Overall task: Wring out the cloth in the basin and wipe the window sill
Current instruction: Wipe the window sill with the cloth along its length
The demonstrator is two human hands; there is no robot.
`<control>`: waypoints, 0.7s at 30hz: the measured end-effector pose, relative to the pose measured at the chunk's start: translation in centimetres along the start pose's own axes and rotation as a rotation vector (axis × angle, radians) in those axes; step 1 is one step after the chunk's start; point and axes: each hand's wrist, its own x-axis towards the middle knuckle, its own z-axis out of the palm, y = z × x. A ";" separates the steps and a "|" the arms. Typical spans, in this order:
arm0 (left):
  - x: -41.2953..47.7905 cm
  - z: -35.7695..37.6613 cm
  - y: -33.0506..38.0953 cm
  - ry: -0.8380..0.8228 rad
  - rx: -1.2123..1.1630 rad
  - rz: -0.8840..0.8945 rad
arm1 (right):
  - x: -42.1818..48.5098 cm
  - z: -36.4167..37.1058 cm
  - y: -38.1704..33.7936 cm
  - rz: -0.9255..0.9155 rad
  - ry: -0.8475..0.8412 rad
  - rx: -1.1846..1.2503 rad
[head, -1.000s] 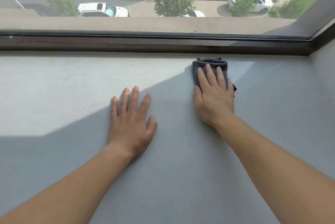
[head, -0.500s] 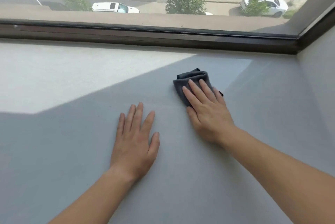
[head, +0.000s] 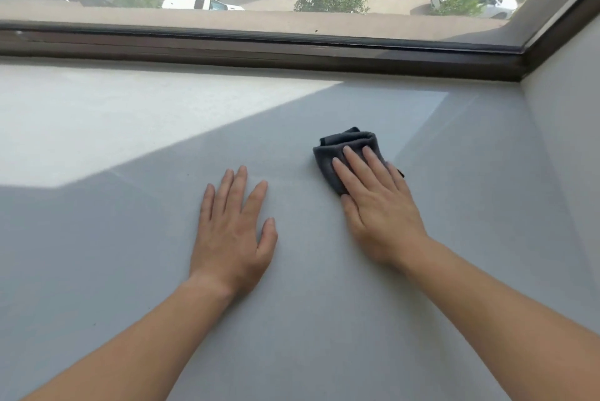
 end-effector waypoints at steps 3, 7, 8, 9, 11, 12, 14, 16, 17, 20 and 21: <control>0.0 -0.1 0.0 -0.012 -0.005 -0.004 | 2.6 -1.2 2.0 0.257 0.043 0.059; 0.0 -0.2 0.1 -0.001 -0.013 -0.012 | -1.1 0.6 -3.5 0.168 0.060 0.049; 0.0 -0.2 0.2 -0.003 -0.016 -0.012 | -3.0 1.1 -4.6 0.083 0.041 0.046; -0.1 -0.2 0.1 -0.009 -0.024 -0.012 | -4.7 1.3 -5.0 0.018 0.006 0.047; -0.2 -0.4 0.0 -0.026 -0.040 -0.010 | -5.7 1.0 -4.0 -0.011 -0.032 0.037; -0.2 -0.4 -0.1 -0.033 -0.044 -0.009 | -5.3 0.7 -3.0 0.029 -0.026 0.032; -0.1 -0.5 -0.2 -0.036 -0.048 -0.007 | -3.7 0.2 -1.2 0.188 0.006 0.038; -0.1 -0.5 -0.2 -0.034 -0.059 0.000 | -2.6 -0.1 -1.1 0.326 0.034 0.074; -0.2 -0.5 -0.2 -0.035 -0.078 0.007 | -2.7 0.0 -1.9 0.348 0.039 0.086; -0.3 -0.8 -0.3 -0.013 -0.218 0.034 | -6.3 1.4 -5.9 0.246 0.030 0.079; -0.4 -1.0 -0.3 -0.005 -0.277 0.033 | -8.2 1.9 -7.0 0.181 0.026 0.065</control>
